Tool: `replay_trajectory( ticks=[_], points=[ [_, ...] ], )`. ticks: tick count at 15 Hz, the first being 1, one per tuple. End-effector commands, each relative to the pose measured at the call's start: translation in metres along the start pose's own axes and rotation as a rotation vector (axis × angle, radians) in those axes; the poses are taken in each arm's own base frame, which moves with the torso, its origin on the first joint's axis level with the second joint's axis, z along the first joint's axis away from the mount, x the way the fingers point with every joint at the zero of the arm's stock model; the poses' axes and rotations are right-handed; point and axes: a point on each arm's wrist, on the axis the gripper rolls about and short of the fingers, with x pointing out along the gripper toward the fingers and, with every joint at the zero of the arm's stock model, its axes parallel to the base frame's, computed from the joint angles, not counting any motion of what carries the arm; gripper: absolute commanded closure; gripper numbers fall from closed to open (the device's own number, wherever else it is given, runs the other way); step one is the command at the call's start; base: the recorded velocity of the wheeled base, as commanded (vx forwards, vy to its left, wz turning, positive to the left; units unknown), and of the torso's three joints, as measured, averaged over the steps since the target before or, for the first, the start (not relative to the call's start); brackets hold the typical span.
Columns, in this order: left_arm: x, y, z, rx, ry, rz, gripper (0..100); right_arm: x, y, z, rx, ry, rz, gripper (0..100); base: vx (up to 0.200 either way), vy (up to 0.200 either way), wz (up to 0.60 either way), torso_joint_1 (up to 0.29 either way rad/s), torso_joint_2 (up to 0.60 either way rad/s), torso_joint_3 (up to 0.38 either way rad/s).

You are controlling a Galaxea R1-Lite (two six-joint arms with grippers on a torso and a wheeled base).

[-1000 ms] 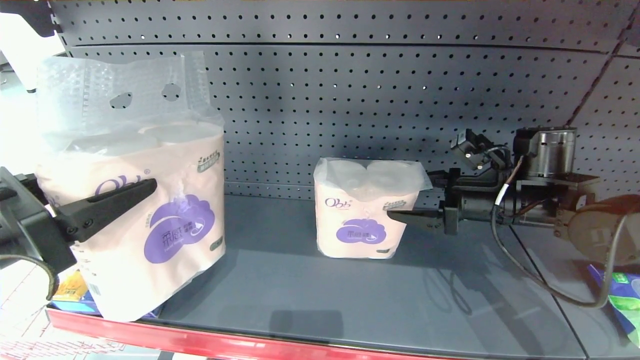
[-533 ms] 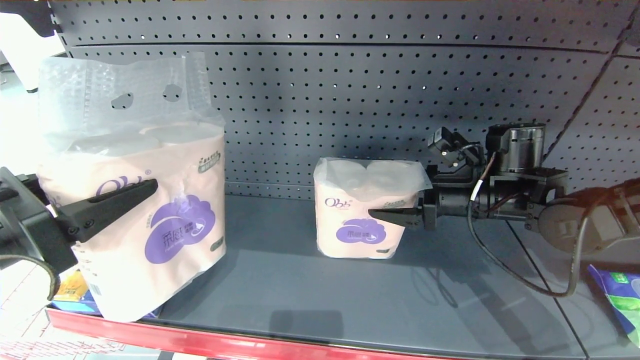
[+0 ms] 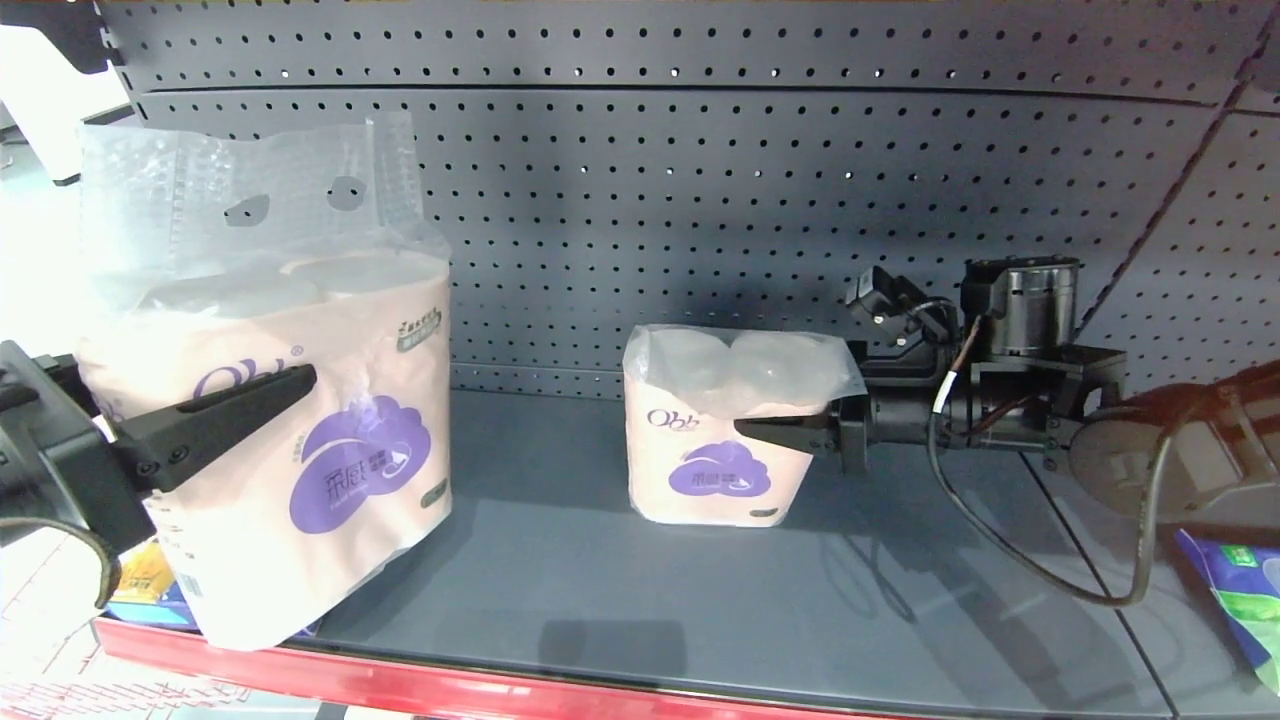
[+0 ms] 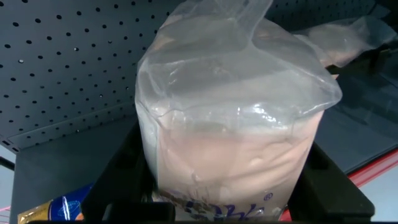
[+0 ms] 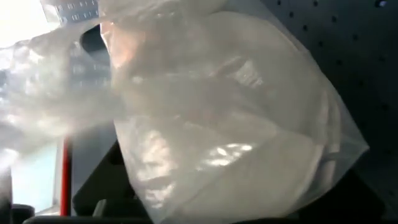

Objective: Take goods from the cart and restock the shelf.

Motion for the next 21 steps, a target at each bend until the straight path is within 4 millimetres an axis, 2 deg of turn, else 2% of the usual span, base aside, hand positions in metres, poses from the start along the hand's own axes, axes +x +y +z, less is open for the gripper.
replay_trajectory(
  ticks=[1,4,7,11,14,19,21],
  points=[
    [-0.001,0.0,0.001,0.001,-0.005,0.0,100,-0.01,0.016,0.004,-0.001,0.0,0.014,100,0.0,0.0,0.0,0.0,0.0,0.0],
    [-0.001,0.0,0.001,0.0,-0.006,-0.003,100,-0.029,0.043,0.005,0.0,0.008,0.023,100,0.0,0.0,0.0,0.0,0.0,0.0],
    [-0.001,0.0,0.001,-0.002,-0.006,-0.004,100,-0.047,0.063,-0.005,0.019,0.04,0.012,100,0.0,0.0,0.0,0.0,0.0,0.0],
    [-0.001,0.0,0.001,-0.003,-0.007,-0.007,100,-0.05,0.096,-0.004,0.034,0.067,-0.008,100,0.0,0.0,0.0,0.0,0.0,0.0],
    [0.0,0.0,0.0,-0.004,-0.004,-0.009,100,-0.046,0.103,-0.003,0.045,0.086,-0.044,100,0.0,0.0,0.0,0.0,0.0,0.0],
    [-0.001,-0.001,0.001,-0.006,-0.007,-0.009,100,-0.052,0.113,-0.018,0.062,0.125,-0.013,100,0.0,0.0,0.0,0.0,0.0,0.0],
    [0.0,0.0,0.001,-0.007,-0.005,-0.01,100,-0.054,0.114,-0.018,0.064,0.12,0.0,100,0.0,0.0,0.0,0.0,0.0,0.0]
  ],
)
